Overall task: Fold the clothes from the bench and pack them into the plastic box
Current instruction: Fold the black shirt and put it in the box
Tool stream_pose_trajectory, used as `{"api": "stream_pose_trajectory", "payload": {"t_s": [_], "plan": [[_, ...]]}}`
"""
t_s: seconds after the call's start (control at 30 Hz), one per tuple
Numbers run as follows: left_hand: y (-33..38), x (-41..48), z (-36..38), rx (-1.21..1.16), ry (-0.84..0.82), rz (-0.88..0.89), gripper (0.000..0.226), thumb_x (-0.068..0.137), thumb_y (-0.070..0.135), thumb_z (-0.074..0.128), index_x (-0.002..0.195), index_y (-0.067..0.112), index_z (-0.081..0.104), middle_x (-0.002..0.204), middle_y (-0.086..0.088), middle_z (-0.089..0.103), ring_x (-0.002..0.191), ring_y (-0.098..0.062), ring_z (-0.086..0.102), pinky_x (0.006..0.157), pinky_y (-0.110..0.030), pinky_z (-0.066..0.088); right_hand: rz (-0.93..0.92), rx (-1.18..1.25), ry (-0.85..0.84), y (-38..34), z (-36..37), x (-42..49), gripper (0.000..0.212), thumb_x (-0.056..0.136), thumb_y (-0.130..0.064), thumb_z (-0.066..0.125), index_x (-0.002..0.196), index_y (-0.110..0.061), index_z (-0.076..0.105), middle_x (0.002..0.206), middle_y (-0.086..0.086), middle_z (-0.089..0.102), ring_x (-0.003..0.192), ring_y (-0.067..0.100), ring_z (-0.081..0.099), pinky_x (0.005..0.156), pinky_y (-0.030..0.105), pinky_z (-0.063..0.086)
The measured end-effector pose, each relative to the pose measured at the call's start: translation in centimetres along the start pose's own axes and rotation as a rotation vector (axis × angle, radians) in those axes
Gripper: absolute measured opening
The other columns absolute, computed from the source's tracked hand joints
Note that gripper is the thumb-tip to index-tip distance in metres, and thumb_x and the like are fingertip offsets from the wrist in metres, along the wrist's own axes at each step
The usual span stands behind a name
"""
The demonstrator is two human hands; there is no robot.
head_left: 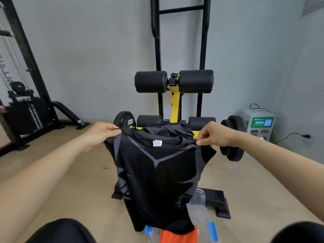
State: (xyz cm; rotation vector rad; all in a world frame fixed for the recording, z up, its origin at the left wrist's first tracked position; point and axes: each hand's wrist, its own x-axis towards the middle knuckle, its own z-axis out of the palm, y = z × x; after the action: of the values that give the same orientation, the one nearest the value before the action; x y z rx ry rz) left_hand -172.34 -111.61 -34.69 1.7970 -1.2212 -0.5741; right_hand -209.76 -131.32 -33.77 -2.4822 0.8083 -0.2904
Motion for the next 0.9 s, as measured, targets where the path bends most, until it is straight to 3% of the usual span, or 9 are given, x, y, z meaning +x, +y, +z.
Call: {"api": "stream_pose_trajectory", "payload": {"t_s": [0.07, 0.2, 0.27, 0.33, 0.4, 0.5, 0.63, 0.77, 0.9], "plan": [[-0.4, 0.6, -0.1, 0.024, -0.013, -0.008, 0.013, 0.095, 0.022, 0.067, 0.099, 0.014, 0.077, 0.096, -0.001, 0.079, 0.087, -0.013, 0.071, 0.091, -0.030, 0.050, 0.025, -0.037, 0.091, 0.7, 0.0, 0.8, 0.013, 0.091, -0.023, 0.070, 0.078, -0.021, 0.073, 0.076, -0.003, 0.071, 0.063, 0.007, 0.061, 0.063, 0.020, 0.047], [0.6, 3.3, -0.6, 0.110, 0.046, -0.032, 0.014, 0.097, 0.026, 0.064, 0.096, 0.017, 0.075, 0.081, 0.007, 0.073, 0.069, -0.008, 0.057, 0.059, -0.020, 0.043, 0.194, 0.197, 0.231, 0.8, -0.7, 4.1, 0.012, 0.098, -0.020, 0.058, 0.092, -0.012, 0.065, 0.070, 0.014, 0.071, 0.047, 0.018, 0.065, 0.043, 0.024, 0.051], [1.3, 5.6, -1.0, 0.129, 0.103, -0.047, 0.014, 0.097, 0.028, 0.064, 0.097, 0.018, 0.074, 0.084, 0.005, 0.068, 0.073, -0.012, 0.052, 0.055, -0.021, 0.040, 0.269, 0.358, 0.277, 0.5, -1.2, 6.4, 0.012, 0.100, -0.020, 0.054, 0.096, -0.010, 0.061, 0.063, 0.019, 0.070, 0.046, 0.024, 0.068, 0.043, 0.028, 0.055], [2.0, 8.0, -1.0, 0.024, 0.157, -0.088, 0.013, 0.097, 0.026, 0.066, 0.101, 0.016, 0.073, 0.093, 0.003, 0.067, 0.080, -0.009, 0.056, 0.055, -0.022, 0.050, 0.294, 0.465, 0.345, 0.5, -1.8, 8.9, 0.011, 0.100, -0.020, 0.055, 0.098, -0.010, 0.060, 0.068, 0.021, 0.071, 0.054, 0.029, 0.071, 0.046, 0.031, 0.058], [2.6, 10.2, -0.6, -0.189, 0.177, -0.135, 0.012, 0.097, 0.020, 0.066, 0.103, 0.011, 0.071, 0.102, 0.001, 0.067, 0.087, -0.003, 0.060, 0.059, -0.026, 0.062, 0.283, 0.509, 0.406, 0.9, -2.4, 11.4, 0.010, 0.099, -0.019, 0.057, 0.095, -0.011, 0.061, 0.086, 0.023, 0.071, 0.067, 0.034, 0.074, 0.060, 0.039, 0.063], [2.8, 13.6, 0.0, -0.389, 0.189, -0.160, 0.010, 0.097, 0.012, 0.064, 0.103, 0.005, 0.067, 0.105, 0.000, 0.065, 0.089, -0.004, 0.061, 0.067, -0.032, 0.063, 0.251, 0.475, 0.439, 2.0, -3.3, 15.0, 0.012, 0.097, -0.019, 0.061, 0.086, -0.014, 0.063, 0.098, 0.017, 0.071, 0.079, 0.030, 0.075, 0.074, 0.043, 0.062], [1.2, 19.1, 0.0, -0.464, 0.250, -0.177, 0.022, 0.094, 0.012, 0.069, 0.113, 0.001, 0.064, 0.116, -0.005, 0.062, 0.103, -0.013, 0.063, 0.072, -0.038, 0.064, 0.254, 0.481, 0.449, 3.6, -4.4, 19.1, 0.014, 0.096, -0.020, 0.063, 0.083, -0.014, 0.063, 0.091, 0.010, 0.070, 0.080, 0.021, 0.072, 0.075, 0.040, 0.062], [-0.2, 24.6, 0.2, -0.445, 0.314, -0.171, 0.035, 0.093, 0.014, 0.071, 0.122, -0.003, 0.061, 0.127, -0.011, 0.060, 0.120, -0.021, 0.057, 0.088, -0.040, 0.058, 0.280, 0.438, 0.538, 5.1, -5.2, 23.8, 0.012, 0.094, -0.016, 0.066, 0.086, -0.006, 0.067, 0.089, 0.013, 0.068, 0.075, 0.023, 0.070, 0.070, 0.034, 0.062], [-0.6, 29.6, 0.8, -0.419, 0.391, -0.109, 0.035, 0.093, 0.018, 0.070, 0.122, 0.001, 0.060, 0.127, -0.009, 0.060, 0.109, -0.020, 0.062, 0.088, -0.033, 0.058, 0.304, 0.351, 0.714, 6.8, -6.0, 28.6, 0.012, 0.088, -0.015, 0.071, 0.079, -0.008, 0.072, 0.089, 0.012, 0.071, 0.077, 0.026, 0.070, 0.077, 0.036, 0.061]]}}
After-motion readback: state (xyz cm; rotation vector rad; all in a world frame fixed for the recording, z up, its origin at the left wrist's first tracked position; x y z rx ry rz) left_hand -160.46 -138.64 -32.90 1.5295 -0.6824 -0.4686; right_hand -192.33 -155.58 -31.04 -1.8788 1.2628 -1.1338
